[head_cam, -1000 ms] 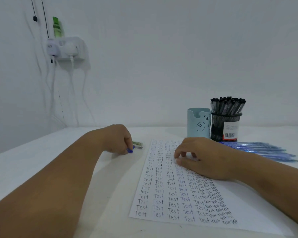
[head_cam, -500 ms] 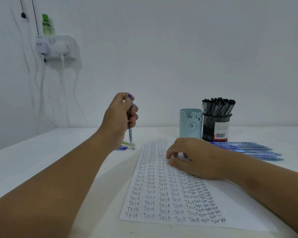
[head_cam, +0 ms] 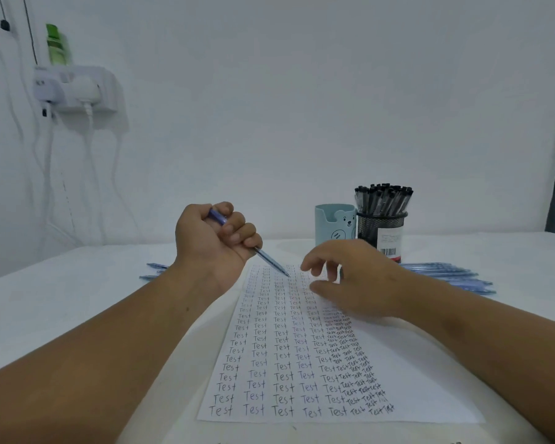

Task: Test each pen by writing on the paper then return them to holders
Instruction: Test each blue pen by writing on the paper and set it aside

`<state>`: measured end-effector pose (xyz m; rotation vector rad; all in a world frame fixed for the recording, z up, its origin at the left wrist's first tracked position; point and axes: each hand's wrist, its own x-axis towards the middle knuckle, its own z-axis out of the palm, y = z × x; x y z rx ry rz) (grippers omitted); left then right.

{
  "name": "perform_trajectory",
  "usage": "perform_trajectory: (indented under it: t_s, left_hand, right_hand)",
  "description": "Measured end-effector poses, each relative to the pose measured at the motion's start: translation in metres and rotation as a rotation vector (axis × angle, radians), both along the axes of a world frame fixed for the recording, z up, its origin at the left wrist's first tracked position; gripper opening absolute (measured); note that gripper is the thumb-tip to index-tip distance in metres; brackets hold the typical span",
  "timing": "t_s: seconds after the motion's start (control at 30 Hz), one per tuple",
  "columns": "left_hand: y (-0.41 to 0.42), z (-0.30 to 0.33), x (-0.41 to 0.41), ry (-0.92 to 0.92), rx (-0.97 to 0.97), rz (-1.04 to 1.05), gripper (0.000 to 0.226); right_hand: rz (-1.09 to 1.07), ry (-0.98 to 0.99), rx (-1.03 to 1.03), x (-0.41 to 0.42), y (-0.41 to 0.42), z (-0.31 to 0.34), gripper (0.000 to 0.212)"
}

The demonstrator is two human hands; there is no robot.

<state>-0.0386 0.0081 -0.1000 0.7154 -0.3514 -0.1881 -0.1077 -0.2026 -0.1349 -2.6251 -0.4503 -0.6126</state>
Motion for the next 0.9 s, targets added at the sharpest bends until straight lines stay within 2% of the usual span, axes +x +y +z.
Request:
perform_trajectory:
  t_s: [0.1, 0.17, 0.23, 0.3, 0.37, 0.47, 0.57, 0.67, 0.73, 0.9]
  left_hand:
    - [-0.008, -0.003, -0.007, -0.021, 0.012, -0.055, 0.028]
    - [-0.013, -0.004, -0.012, -0.031, 0.008, -0.099, 0.029]
    - [-0.017, -0.004, -0.016, -0.037, 0.008, -0.142, 0.032]
    - [-0.02, -0.004, -0.02, -0.051, 0.029, -0.165, 0.034]
    - [-0.02, -0.004, -0.02, -0.072, 0.104, -0.136, 0.032]
    - [-0.02, -0.011, -0.011, -0.201, 0.442, -0.004, 0.034]
    - [-0.016, -0.024, -0.007, -0.517, 1.045, 0.098, 0.029]
    - [-0.013, -0.031, -0.007, -0.763, 1.569, 0.026, 0.036]
    - [-0.011, -0.031, -0.008, -0.807, 1.722, -0.026, 0.046]
    - [-0.01, -0.028, -0.007, -0.828, 1.77, -0.04, 0.05]
  right_hand:
    - [0.018, -0.174, 0.009, -0.002, 0.003, 0.003, 0.022]
    - [0.032, -0.233, -0.022, -0.003, 0.01, 0.004, 0.026]
    - [0.031, -0.271, -0.068, -0.001, 0.016, 0.004, 0.021]
    - [0.003, -0.278, -0.068, 0.0, 0.017, 0.004, 0.015]
    - [-0.063, -0.196, -0.007, 0.001, 0.012, 0.005, 0.011]
    - [-0.204, -0.056, 0.084, 0.002, 0.002, 0.004, 0.014]
    - [-0.239, 0.091, 0.454, 0.005, -0.006, 0.0, 0.019]
    - [-0.246, 0.182, 0.743, 0.01, -0.01, -0.003, 0.015]
    - [-0.273, 0.208, 0.784, 0.015, -0.012, -0.006, 0.01]
    - [-0.357, 0.158, 0.621, 0.021, -0.014, -0.007, 0.013]
